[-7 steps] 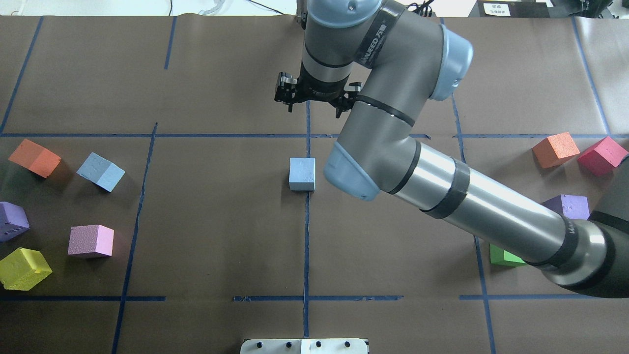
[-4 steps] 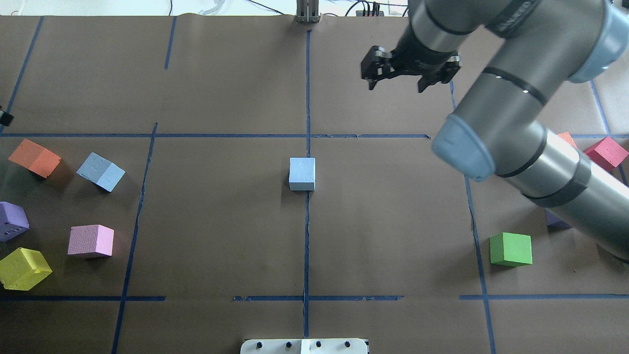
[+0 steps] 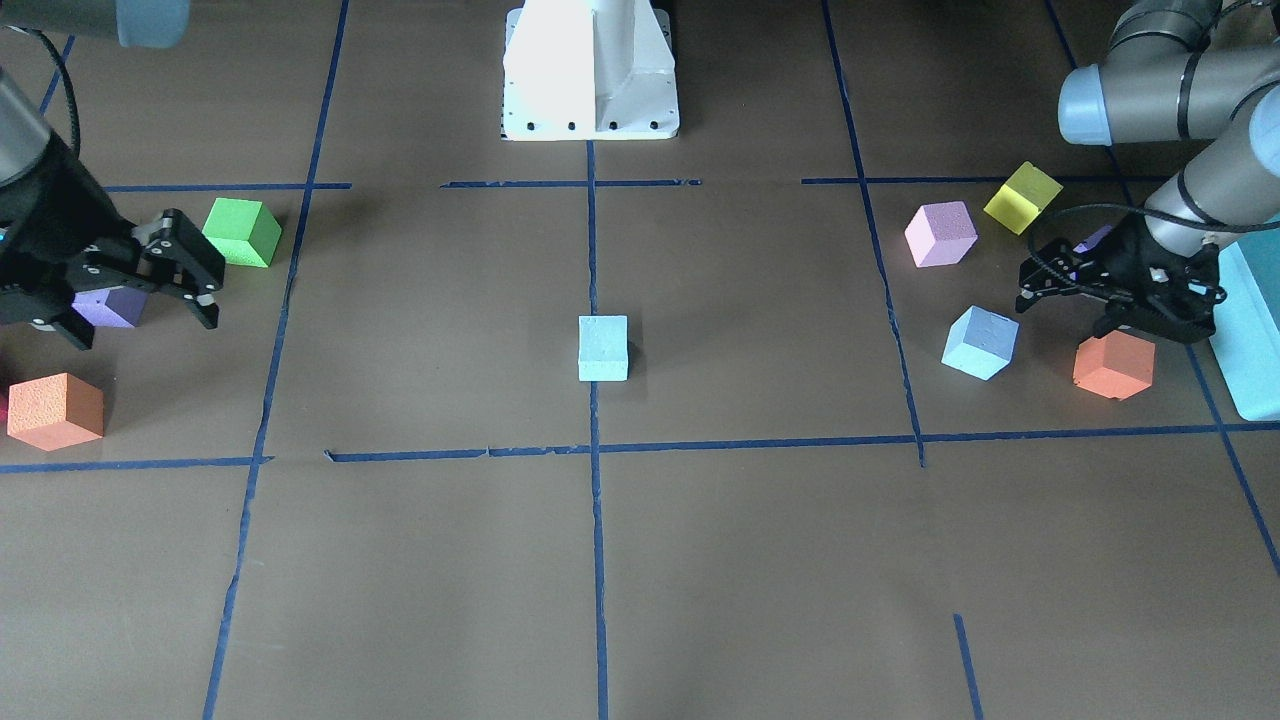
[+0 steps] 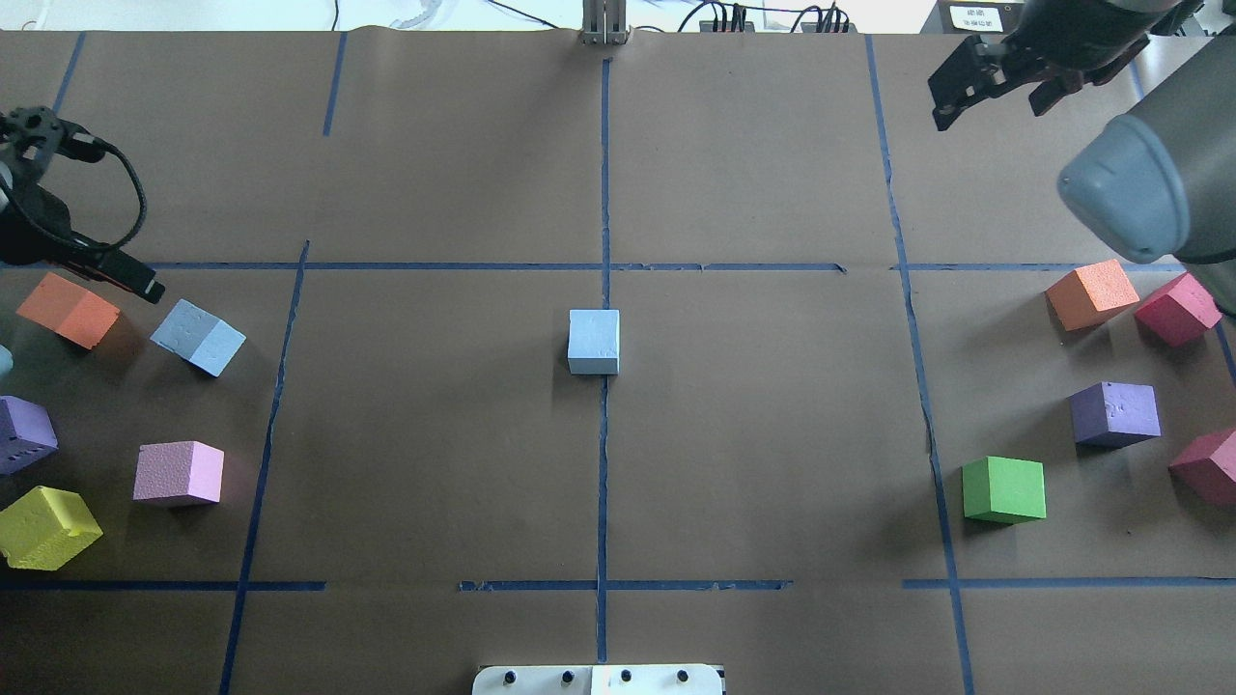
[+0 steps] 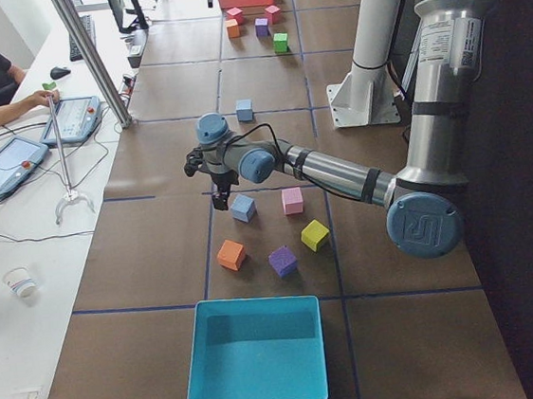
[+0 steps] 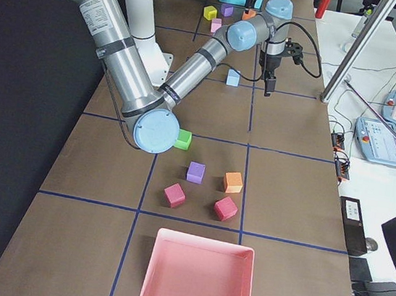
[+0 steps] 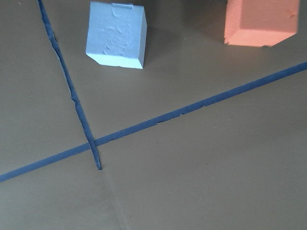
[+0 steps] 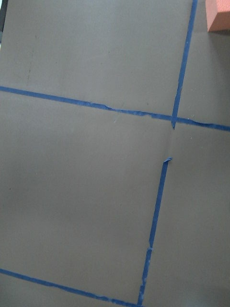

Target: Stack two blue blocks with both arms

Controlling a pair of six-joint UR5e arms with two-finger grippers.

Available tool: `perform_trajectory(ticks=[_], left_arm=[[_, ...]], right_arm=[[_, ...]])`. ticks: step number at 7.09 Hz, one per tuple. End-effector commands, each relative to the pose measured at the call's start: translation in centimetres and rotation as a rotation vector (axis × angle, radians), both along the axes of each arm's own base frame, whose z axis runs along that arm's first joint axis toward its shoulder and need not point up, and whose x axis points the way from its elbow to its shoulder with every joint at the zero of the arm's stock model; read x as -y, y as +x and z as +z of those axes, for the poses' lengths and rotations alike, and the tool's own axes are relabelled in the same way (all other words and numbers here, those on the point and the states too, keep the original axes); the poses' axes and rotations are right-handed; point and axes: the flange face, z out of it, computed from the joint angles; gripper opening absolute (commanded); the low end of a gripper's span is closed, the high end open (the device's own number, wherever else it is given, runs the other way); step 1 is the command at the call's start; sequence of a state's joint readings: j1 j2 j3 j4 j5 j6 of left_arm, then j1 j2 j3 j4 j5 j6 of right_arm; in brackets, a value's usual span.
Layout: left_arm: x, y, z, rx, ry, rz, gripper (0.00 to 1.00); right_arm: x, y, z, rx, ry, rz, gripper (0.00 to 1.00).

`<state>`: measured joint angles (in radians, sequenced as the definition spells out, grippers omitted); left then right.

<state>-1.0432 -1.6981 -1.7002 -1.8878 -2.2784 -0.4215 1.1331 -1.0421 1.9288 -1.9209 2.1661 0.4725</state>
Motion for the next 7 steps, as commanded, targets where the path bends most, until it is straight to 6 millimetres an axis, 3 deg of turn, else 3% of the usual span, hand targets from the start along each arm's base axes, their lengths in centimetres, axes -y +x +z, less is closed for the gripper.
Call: perform_trajectory(ticks=[1, 2, 3, 7], left_arm=[[-0.9, 4.4, 2.9, 0.012, -0.003, 0.011, 1.0], [-1.1, 4.6, 3.0, 0.013, -0.006, 0.016, 1.0], [-1.2, 4.7, 2.8, 0.01, -0.004, 0.016, 1.0], [-1.5, 5.1, 2.3, 0.003, 0.001, 0.024, 1.0]], right_arm=[[-0.1, 4.9, 3.7, -0.043, 0.033, -0.047, 0.99], [0.0, 6.8, 4.8, -0.043, 0.042, -0.058, 0.99], [0.0, 7.4, 5.3, -0.04, 0.039, -0.058, 0.99], [0.0, 7.9, 5.7, -0.043, 0.035, -0.052, 0.99]])
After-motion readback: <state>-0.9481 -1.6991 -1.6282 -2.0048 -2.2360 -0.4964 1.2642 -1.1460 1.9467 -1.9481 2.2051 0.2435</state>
